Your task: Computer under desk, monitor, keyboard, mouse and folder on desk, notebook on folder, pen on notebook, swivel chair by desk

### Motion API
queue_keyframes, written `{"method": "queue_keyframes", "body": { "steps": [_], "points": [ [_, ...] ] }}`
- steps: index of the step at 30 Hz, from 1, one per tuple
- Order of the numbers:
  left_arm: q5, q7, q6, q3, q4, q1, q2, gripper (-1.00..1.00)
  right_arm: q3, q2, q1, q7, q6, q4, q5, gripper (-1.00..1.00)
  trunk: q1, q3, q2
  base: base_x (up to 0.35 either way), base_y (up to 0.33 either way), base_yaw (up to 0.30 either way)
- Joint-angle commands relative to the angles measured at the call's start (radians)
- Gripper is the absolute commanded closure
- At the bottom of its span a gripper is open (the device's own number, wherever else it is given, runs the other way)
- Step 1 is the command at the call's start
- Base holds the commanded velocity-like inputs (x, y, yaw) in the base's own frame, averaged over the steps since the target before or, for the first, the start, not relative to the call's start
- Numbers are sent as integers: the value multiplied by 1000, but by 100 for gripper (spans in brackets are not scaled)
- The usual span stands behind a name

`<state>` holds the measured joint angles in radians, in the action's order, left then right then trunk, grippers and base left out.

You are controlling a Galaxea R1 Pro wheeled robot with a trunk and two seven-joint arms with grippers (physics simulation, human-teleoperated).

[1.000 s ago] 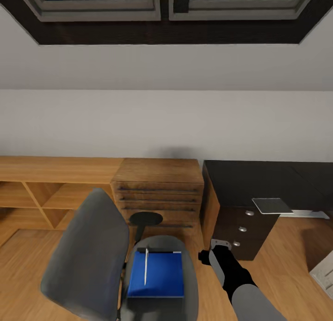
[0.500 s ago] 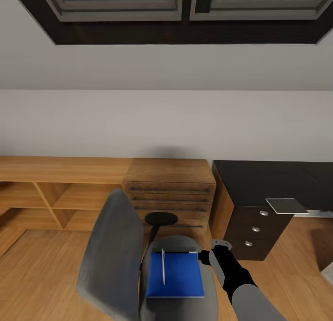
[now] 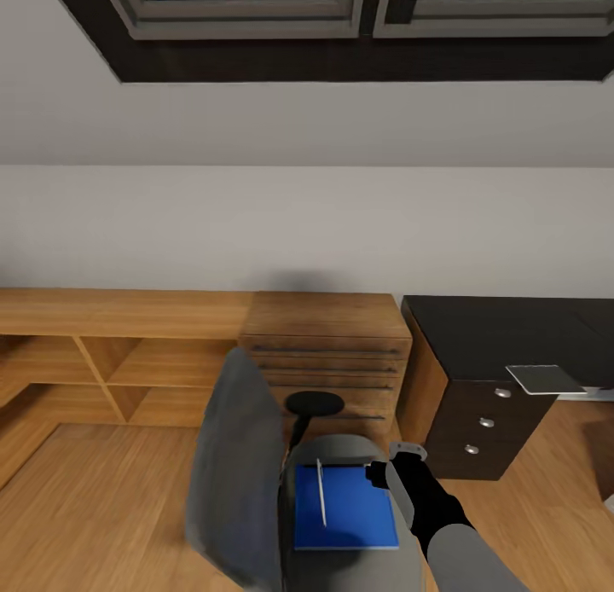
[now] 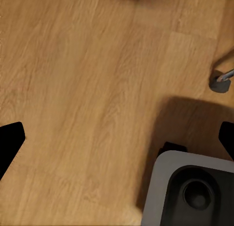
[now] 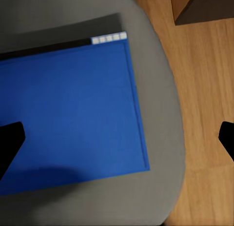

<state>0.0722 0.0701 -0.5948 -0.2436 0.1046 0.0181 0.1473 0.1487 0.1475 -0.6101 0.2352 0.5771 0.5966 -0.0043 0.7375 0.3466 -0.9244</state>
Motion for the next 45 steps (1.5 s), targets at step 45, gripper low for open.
{"method": "queue_keyframes", "body": {
  "steps": [45],
  "points": [
    [8, 7, 0, -3, 1, 0, -1, -100, 1, 0, 0, 1, -5, 1, 0, -100, 0, 1, -1, 0, 118, 0]
  ]
}}
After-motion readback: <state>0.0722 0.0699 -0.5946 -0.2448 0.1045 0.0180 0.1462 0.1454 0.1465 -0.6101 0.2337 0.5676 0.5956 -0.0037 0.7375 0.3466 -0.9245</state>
